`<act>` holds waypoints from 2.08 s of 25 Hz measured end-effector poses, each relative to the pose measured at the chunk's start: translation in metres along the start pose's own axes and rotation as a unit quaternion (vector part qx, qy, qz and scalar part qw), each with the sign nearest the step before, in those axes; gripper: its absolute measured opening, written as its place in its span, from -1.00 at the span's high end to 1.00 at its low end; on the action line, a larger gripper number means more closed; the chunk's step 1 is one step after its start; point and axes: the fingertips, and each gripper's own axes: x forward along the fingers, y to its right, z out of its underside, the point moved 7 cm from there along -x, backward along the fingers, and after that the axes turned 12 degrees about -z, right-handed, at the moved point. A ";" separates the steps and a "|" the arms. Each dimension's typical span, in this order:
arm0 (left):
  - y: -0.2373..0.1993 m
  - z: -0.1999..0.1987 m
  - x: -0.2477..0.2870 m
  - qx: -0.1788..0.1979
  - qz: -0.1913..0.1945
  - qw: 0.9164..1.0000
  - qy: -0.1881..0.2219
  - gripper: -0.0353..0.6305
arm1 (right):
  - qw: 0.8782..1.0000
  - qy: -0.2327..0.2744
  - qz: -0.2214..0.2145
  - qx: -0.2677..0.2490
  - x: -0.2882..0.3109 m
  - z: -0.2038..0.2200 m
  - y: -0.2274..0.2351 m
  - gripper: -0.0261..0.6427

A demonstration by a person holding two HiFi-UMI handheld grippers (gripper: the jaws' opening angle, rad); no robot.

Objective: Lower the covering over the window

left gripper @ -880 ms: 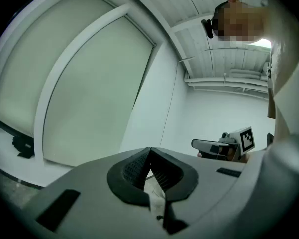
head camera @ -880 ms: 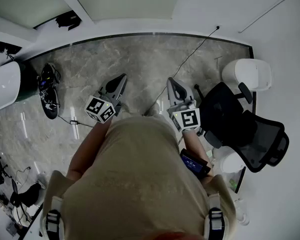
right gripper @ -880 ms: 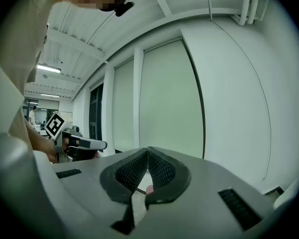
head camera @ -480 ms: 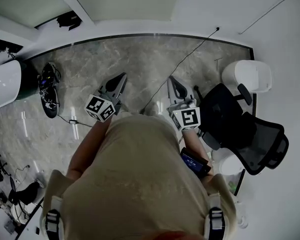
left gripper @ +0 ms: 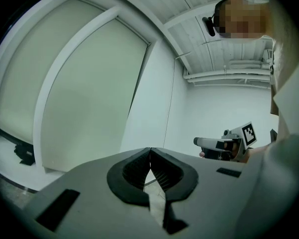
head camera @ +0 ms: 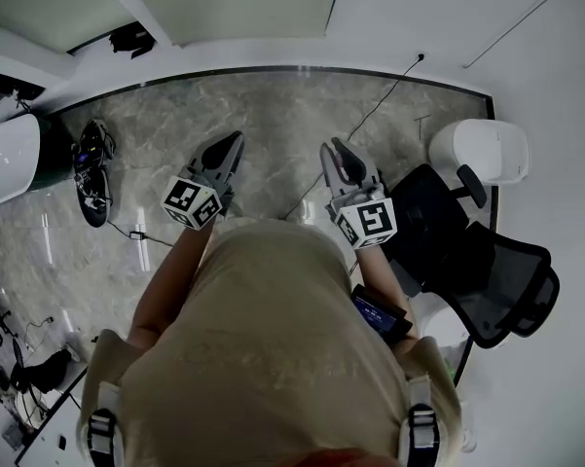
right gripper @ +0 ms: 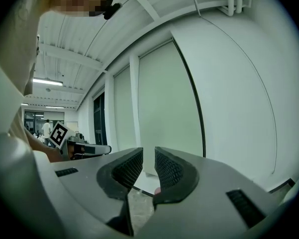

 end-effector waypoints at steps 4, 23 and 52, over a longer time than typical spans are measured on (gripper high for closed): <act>0.033 0.007 0.015 0.011 -0.002 1.000 0.005 0.84 | 1.000 0.008 0.004 -0.003 -0.036 0.003 0.025 0.74; 0.075 0.019 0.048 0.009 0.002 1.000 0.015 0.83 | 1.000 0.020 0.014 -0.007 -0.072 0.006 0.079 0.74; -0.089 -0.056 0.246 -0.002 0.133 0.991 -0.015 0.77 | 0.995 0.009 0.099 -0.032 0.134 -0.043 0.182 0.74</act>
